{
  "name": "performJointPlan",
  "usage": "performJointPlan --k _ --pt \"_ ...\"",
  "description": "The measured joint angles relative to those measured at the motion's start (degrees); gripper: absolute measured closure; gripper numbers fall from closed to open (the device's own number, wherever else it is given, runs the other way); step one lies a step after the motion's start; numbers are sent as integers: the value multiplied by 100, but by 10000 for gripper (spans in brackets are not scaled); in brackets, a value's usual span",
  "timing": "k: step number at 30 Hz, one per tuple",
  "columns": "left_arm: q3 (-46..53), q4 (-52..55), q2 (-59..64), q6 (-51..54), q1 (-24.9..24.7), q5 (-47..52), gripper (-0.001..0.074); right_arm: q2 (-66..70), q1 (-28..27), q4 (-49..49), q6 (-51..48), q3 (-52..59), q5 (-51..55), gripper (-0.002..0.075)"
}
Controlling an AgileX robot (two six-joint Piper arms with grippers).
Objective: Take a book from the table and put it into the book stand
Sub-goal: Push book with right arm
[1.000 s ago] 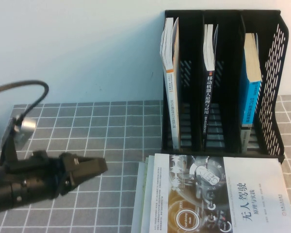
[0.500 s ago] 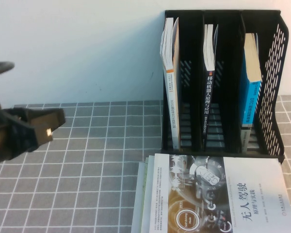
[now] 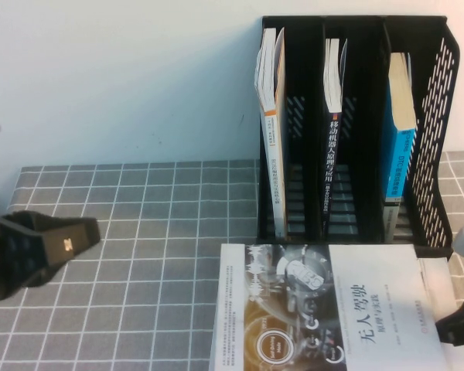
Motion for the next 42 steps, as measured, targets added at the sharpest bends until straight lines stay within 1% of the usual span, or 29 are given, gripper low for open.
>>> performJointPlan --k 4,6,8,11,14,15,17,20,22,29,34,42 --pt "0 -268 307 -65 0 449 729 102 171 78 104 -38 -121 729" --pt "0 -496 529 -76 0 658 699 116 181 100 132 -38 -136 729" --pt "0 -823 823 -33 0 865 622 116 193 111 132 -38 -146 729" --pt "0 -1287 1348 178 0 1160 431 125 201 168 132 -38 -146 728" --pt "0 -1581 1886 446 0 1408 265 125 201 190 132 -38 -135 729" --pt "0 -1640 2065 523 0 1462 230 125 201 190 132 -38 -135 729" --pt "0 -1757 2343 682 0 1550 195 125 201 242 132 -38 -124 729" --pt "0 -1933 2692 958 5 1638 175 129 201 302 132 -38 -102 728" --pt "0 -2044 2889 1154 65 1738 175 129 201 325 140 -38 -90 729" --pt "-20 -2526 3486 1928 480 2180 206 138 201 386 140 -38 -81 729" --pt "-45 -2680 4077 2335 535 2598 209 151 201 445 140 -38 -66 728" --pt "-57 -3054 5042 2871 543 2669 155 171 201 482 140 -38 -64 729"
